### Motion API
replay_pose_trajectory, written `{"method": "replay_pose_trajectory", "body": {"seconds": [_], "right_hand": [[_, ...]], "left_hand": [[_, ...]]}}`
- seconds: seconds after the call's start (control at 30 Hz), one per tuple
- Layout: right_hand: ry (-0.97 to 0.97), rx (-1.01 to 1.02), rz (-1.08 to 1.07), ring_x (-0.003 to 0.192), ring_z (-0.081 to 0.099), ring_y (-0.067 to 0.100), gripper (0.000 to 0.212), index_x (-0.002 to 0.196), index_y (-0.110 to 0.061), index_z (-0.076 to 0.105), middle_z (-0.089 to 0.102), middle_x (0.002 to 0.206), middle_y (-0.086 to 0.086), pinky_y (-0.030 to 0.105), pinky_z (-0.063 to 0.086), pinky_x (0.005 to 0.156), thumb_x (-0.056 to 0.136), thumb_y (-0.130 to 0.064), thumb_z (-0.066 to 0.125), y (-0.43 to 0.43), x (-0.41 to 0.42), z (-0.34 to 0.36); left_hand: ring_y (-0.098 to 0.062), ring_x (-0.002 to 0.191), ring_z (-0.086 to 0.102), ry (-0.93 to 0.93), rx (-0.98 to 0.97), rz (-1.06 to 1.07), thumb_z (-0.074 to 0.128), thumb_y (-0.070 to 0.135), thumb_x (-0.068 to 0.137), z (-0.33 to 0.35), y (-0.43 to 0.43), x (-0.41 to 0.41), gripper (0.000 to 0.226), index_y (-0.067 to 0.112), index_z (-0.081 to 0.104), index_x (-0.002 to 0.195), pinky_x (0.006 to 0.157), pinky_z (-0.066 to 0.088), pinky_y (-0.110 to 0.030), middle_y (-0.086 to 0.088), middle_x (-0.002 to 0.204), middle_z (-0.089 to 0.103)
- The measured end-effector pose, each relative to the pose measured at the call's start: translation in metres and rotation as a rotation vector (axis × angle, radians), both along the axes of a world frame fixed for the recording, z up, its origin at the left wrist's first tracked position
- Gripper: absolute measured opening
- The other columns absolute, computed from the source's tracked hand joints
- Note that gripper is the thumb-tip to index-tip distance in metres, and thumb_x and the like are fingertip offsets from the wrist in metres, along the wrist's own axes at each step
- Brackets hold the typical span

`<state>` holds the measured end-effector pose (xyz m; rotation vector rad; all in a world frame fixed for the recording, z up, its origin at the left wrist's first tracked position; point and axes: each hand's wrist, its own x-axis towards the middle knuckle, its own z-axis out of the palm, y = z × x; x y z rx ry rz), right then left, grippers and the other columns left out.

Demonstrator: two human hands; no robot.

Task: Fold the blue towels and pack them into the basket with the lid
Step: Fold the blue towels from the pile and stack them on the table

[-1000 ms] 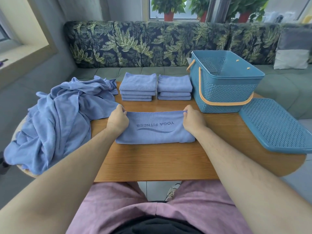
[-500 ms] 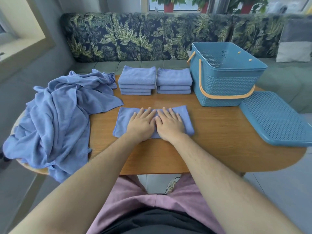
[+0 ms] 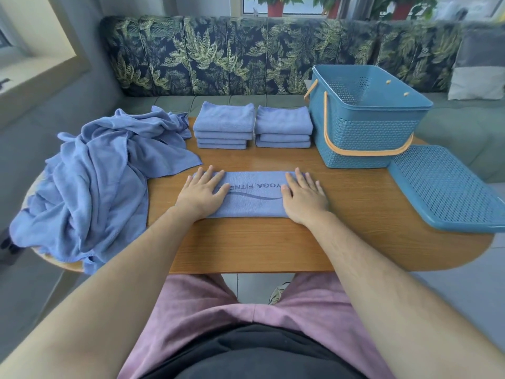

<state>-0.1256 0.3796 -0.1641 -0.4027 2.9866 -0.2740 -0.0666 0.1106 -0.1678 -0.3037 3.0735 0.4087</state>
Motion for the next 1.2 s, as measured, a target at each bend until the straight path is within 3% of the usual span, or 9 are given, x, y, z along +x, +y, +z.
{"method": "replay_pose_trajectory", "body": {"seconds": [0.1, 0.23, 0.47, 0.63, 0.73, 0.87, 1.0, 1.13, 1.2], "right_hand": [[0.176, 0.122, -0.013, 0.155, -0.002, 0.032, 0.056, 0.160, -0.025, 0.022, 0.007, 0.169, 0.004, 0.050, -0.004, 0.125, 0.105, -0.037, 0.028, -0.018, 0.012, 0.012], [0.310, -0.077, 0.203, 0.124, 0.043, 0.032, 0.034, 0.129, -0.024, 0.055, 0.046, 0.135, 0.006, 0.048, 0.032, 0.099, 0.095, -0.027, 0.050, -0.080, 0.062, 0.030], [0.085, -0.214, 0.202, 0.128, 0.042, 0.022, 0.028, 0.118, -0.029, 0.058, 0.052, 0.131, -0.003, 0.044, 0.030, 0.107, 0.096, -0.044, 0.048, -0.093, 0.070, 0.014], [0.076, -0.283, 0.318, 0.133, 0.045, 0.016, 0.033, 0.111, -0.030, 0.069, 0.062, 0.129, -0.011, 0.033, 0.022, 0.110, 0.085, -0.015, 0.056, -0.046, 0.035, 0.021], [0.105, -0.359, 0.352, 0.141, 0.037, 0.022, 0.035, 0.111, -0.025, 0.074, 0.061, 0.137, -0.006, 0.030, 0.021, 0.117, 0.089, -0.003, 0.058, -0.014, 0.020, 0.020], [0.139, -0.489, 0.496, 0.116, 0.046, 0.016, 0.023, 0.103, -0.024, 0.076, 0.064, 0.117, -0.007, 0.021, 0.029, 0.108, 0.085, -0.010, 0.069, 0.009, 0.045, 0.011], [0.131, -0.575, 0.521, 0.097, 0.055, 0.013, 0.011, 0.088, -0.021, 0.074, 0.061, 0.097, -0.011, 0.032, 0.043, 0.097, 0.081, -0.013, 0.072, 0.030, 0.067, 0.003], [0.079, -0.626, 0.555, 0.112, 0.058, 0.012, 0.020, 0.098, -0.020, 0.074, 0.065, 0.114, -0.008, 0.029, 0.038, 0.105, 0.078, -0.016, 0.076, 0.049, 0.073, 0.000], [0.024, -0.592, 0.571, 0.117, 0.055, 0.011, 0.028, 0.104, -0.022, 0.075, 0.065, 0.120, -0.010, 0.026, 0.035, 0.108, 0.078, -0.013, 0.077, 0.054, 0.071, 0.003]], "left_hand": [[-0.024, 0.155, -0.001, 0.008, -0.077, -0.005, 0.015, 0.063, 0.099, 0.000, 0.007, 0.002, 0.061, 0.045, 0.012, 0.157, 0.125, -0.002, -0.045, 0.001, 0.168, 0.006], [-0.022, 0.155, 0.001, 0.061, -0.132, -0.069, 0.014, 0.053, 0.102, 0.003, 0.013, 0.007, 0.055, 0.046, 0.015, 0.157, 0.125, -0.002, -0.045, 0.005, 0.168, 0.004], [-0.024, 0.149, 0.023, 0.044, -0.161, -0.002, 0.017, 0.061, 0.101, 0.011, 0.010, 0.020, 0.057, 0.042, 0.029, 0.154, 0.121, 0.014, -0.045, 0.004, 0.162, 0.028], [-0.030, 0.122, 0.043, 0.077, -0.244, 0.023, 0.032, 0.074, 0.092, 0.018, 0.027, 0.056, 0.064, 0.037, 0.052, 0.139, 0.104, 0.028, -0.043, -0.003, 0.124, 0.051], [-0.026, 0.116, 0.041, 0.200, -0.163, -0.060, 0.038, 0.076, 0.086, 0.013, 0.042, 0.077, 0.063, 0.037, 0.060, 0.130, 0.101, 0.031, -0.042, 0.000, 0.116, 0.045], [-0.019, 0.129, 0.040, 0.392, 0.033, -0.329, 0.045, 0.068, 0.088, 0.002, 0.039, 0.092, 0.047, 0.039, 0.064, 0.121, 0.101, 0.039, -0.044, 0.007, 0.136, 0.045], [-0.009, 0.120, 0.057, 0.297, 0.313, -0.476, 0.064, 0.064, 0.083, 0.000, 0.019, 0.093, 0.042, 0.032, 0.068, 0.110, 0.102, 0.046, -0.040, 0.011, 0.127, 0.058], [0.004, 0.134, 0.043, 0.178, 0.434, -0.522, 0.081, 0.046, 0.078, 0.007, 0.005, 0.097, 0.035, 0.029, 0.067, 0.105, 0.113, 0.030, -0.018, 0.016, 0.139, 0.054], [0.004, 0.136, 0.042, 0.172, 0.461, -0.527, 0.080, 0.044, 0.077, 0.006, 0.002, 0.097, 0.033, 0.028, 0.069, 0.103, 0.114, 0.029, -0.017, 0.016, 0.140, 0.053]]}}
